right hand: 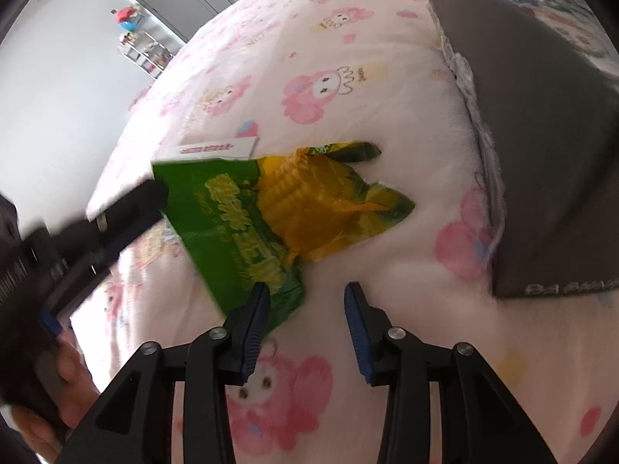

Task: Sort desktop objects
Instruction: 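Close the left tool on the green corn snack bag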

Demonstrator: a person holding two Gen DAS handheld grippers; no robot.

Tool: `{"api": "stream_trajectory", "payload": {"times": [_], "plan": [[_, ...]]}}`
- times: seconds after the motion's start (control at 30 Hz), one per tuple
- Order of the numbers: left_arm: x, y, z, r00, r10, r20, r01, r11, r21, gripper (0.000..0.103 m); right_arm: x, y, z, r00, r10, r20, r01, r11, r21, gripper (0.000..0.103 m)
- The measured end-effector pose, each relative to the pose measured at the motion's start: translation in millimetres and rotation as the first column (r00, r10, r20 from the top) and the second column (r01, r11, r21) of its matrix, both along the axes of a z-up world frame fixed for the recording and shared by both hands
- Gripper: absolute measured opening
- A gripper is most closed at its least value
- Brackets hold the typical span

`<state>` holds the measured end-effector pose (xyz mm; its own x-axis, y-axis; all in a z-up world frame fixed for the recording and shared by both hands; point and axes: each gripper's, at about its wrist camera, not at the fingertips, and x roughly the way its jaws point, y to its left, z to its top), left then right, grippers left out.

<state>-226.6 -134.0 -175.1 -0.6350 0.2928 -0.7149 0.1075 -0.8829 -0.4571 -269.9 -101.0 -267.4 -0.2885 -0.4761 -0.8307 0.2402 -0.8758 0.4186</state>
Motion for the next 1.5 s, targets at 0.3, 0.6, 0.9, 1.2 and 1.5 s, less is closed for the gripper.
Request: {"api": "stream_trajectory", "payload": {"times": [0.3, 0.6, 0.9, 1.2, 1.5], "plan": [[-27, 16, -25, 0.996, -0.068, 0.061, 0.070, 0.997, -0.038, 0.031, -19, -47, -18, 1.000, 0.013, 0.007, -0.013, 1.000, 0.012, 0.049], [7, 9, -12, 0.999, -0.043, 0.020, 0.042, 0.999, 0.030, 0.029, -28, 48, 5, 1.000, -0.029, -0.009, 0.028, 0.999, -0.034, 0.049], [72, -2, -1, 0.999, 0.024, 0.041, -0.029, 0.991, 0.130, 0.023, 59, 160, 69, 0.998, -0.070, 0.001, 0.069, 0.994, -0.085, 0.049], [69, -28, -13, 0.995, 0.048, 0.089, -0.057, 0.993, 0.099, 0.004, 44, 126, 52, 0.998, 0.046, 0.036, -0.043, 0.997, -0.069, 0.049], [70, -48, -36, 0.992, 0.047, 0.116, -0.060, 0.992, 0.115, 0.036, 25, 93, 38, 0.990, 0.141, 0.012, -0.140, 0.989, -0.043, 0.050]]}}
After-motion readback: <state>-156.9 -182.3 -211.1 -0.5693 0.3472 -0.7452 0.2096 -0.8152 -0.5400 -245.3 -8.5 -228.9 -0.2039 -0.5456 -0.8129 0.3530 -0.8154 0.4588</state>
